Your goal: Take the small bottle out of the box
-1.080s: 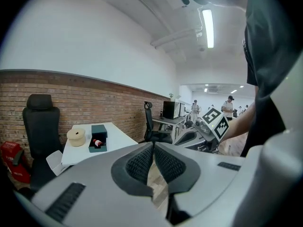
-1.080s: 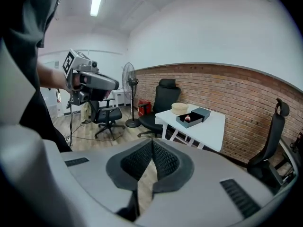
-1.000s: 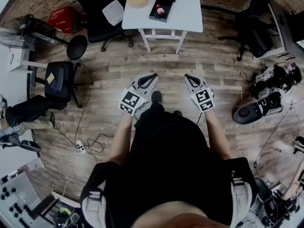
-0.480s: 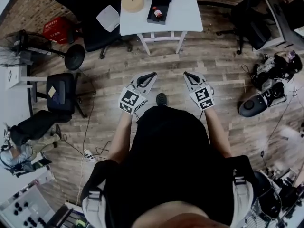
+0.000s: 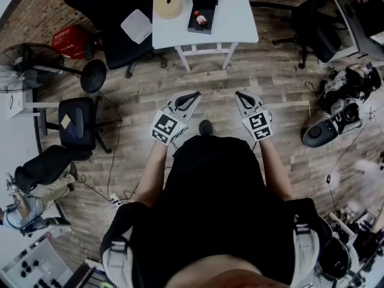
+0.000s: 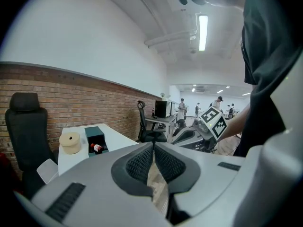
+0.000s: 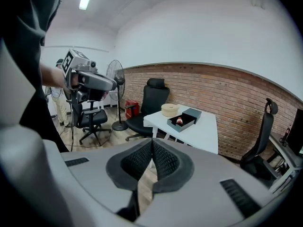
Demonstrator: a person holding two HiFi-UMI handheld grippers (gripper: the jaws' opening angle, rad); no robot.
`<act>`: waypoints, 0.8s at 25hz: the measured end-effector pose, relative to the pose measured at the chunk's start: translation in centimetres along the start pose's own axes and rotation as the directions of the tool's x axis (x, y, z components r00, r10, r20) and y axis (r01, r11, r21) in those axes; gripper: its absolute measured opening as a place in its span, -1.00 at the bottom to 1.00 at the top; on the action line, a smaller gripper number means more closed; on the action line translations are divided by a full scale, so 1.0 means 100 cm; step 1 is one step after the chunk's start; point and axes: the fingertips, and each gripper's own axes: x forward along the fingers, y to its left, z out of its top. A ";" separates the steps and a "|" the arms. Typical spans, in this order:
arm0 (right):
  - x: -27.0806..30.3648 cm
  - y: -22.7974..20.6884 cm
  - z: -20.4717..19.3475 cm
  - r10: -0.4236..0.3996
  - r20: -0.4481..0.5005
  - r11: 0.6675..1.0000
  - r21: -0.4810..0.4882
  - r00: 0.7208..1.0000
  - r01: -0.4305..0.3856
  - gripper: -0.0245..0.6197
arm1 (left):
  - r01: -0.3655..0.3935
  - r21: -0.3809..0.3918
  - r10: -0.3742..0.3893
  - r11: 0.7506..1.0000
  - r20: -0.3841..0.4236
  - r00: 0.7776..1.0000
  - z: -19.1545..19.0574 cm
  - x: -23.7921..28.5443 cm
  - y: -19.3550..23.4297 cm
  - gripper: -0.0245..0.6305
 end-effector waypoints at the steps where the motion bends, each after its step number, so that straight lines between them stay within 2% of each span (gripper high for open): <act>1: 0.002 0.001 0.003 -0.001 0.004 1.000 -0.001 1.000 0.001 -0.93 | 0.000 -0.003 0.000 1.000 -0.001 1.000 -0.001 -0.001 0.003 -0.83; 9: 0.011 0.010 0.004 0.006 -0.005 1.000 -0.004 1.000 -0.006 -0.93 | -0.008 -0.019 0.008 1.000 0.007 1.000 -0.008 -0.006 0.017 -0.83; 20: 0.025 -0.002 0.009 0.011 -0.006 1.000 0.012 1.000 -0.011 -0.93 | -0.034 -0.029 0.034 0.999 -0.013 0.999 -0.010 -0.009 0.029 -0.83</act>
